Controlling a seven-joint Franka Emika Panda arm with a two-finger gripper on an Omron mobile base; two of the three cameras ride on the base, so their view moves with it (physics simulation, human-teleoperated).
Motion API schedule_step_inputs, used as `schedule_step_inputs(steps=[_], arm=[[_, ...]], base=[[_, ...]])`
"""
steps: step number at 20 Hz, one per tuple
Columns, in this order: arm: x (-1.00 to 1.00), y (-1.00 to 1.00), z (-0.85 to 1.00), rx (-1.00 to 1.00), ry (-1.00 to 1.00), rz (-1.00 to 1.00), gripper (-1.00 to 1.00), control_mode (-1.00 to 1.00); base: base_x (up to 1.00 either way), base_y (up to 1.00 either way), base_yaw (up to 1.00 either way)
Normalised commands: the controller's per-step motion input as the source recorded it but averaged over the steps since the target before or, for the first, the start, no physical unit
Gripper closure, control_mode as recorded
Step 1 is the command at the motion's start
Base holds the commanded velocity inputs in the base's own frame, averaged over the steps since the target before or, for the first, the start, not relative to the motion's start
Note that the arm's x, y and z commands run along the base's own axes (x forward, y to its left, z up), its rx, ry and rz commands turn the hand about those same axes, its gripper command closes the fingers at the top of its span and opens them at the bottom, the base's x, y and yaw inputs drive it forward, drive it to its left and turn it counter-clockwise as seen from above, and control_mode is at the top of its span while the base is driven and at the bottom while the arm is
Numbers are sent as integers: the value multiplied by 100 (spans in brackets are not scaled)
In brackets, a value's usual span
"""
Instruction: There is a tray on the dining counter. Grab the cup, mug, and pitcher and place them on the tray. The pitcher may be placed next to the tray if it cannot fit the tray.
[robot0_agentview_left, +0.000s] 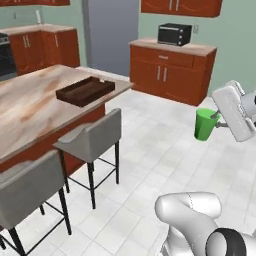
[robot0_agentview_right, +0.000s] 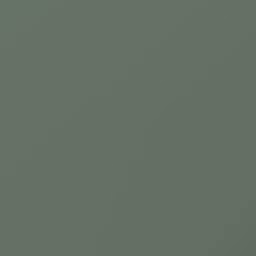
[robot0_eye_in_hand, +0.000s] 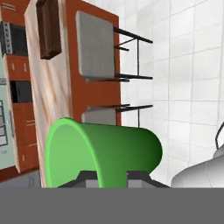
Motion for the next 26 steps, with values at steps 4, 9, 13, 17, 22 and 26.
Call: schedule_step_inputs(steps=[4,9,13,17,22,26], arm=[[0,0,0,0,0,0,100,100],[0,0,0,0,0,0,100,100],[0,0,0,0,0,0,100,100],[0,0,0,0,0,0,100,100],[0,0,0,0,0,0,100,100],[0,0,0,0,0,0,100,100]], base=[[68,-70,55],[64,-85,48],[64,-86,47],[68,-80,49],[86,-56,47],[90,-21,41]])
